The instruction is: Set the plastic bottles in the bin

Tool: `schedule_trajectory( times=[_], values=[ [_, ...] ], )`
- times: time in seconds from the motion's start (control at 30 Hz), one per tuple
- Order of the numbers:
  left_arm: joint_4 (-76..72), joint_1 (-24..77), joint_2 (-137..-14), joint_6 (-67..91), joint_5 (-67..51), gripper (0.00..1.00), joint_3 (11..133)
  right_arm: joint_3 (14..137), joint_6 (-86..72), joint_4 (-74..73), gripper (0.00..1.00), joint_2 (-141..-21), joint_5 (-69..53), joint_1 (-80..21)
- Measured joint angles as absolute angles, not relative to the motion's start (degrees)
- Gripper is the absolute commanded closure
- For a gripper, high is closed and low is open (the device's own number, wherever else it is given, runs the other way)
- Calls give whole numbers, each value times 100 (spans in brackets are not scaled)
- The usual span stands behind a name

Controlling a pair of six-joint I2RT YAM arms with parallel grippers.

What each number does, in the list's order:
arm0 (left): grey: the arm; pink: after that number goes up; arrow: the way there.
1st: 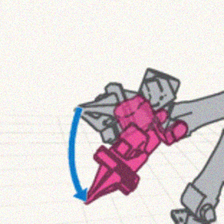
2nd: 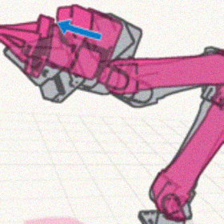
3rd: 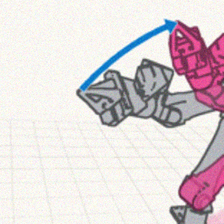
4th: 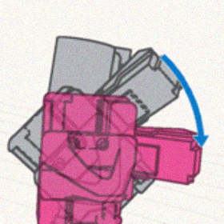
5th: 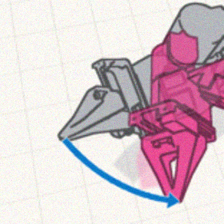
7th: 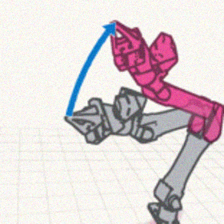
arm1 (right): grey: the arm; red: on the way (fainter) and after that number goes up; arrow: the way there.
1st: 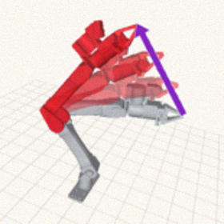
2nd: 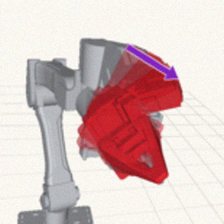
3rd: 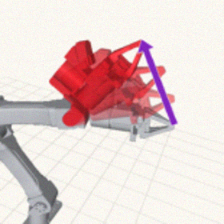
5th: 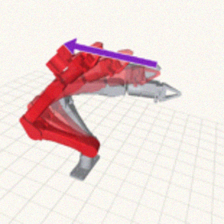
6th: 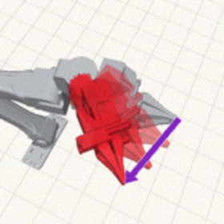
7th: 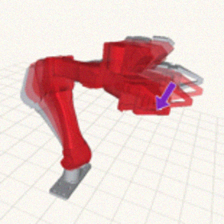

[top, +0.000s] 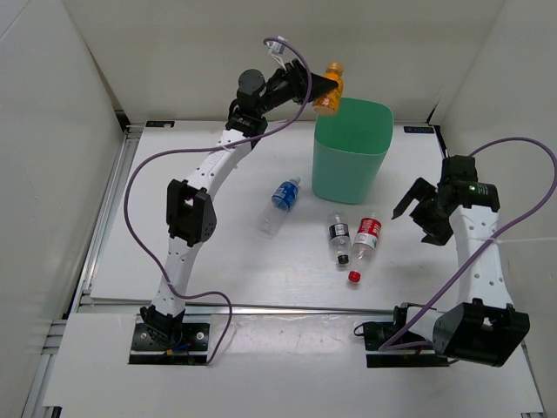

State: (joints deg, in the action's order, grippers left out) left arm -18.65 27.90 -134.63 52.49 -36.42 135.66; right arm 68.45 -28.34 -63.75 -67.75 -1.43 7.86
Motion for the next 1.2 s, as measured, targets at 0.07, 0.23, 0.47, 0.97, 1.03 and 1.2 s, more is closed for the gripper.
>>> schedule_trajectory(
  times=[0.07, 0.23, 0.47, 0.97, 1.03, 1.2],
  values=[
    [-1861, 2808, -13546, 5306, -3632, 59, 13526, 6845, -2834, -6425, 0, -6707, -121, 786],
    [-1855, 2915, -13701, 5343, -3627, 38, 13502, 6845, -2829, -6495, 0, -6632, -75, 786],
    [-1750, 3138, -13782, 5319, -3774, 0, 13463, 6718, -2829, -6573, 0, -6600, -62, 786],
    [-311, 2475, -13358, 3951, -4287, 0, 13572, 6617, -2832, -6552, 0, -6600, -91, 786],
    [528, 2069, -13131, 3216, -4322, 0, 13487, 6521, -2847, -6508, 0, -6600, -89, 794],
    [2069, 1302, -12582, 1806, -3900, 0, 12857, 6219, -2921, -6403, 0, -6598, -134, 825]
  ],
)
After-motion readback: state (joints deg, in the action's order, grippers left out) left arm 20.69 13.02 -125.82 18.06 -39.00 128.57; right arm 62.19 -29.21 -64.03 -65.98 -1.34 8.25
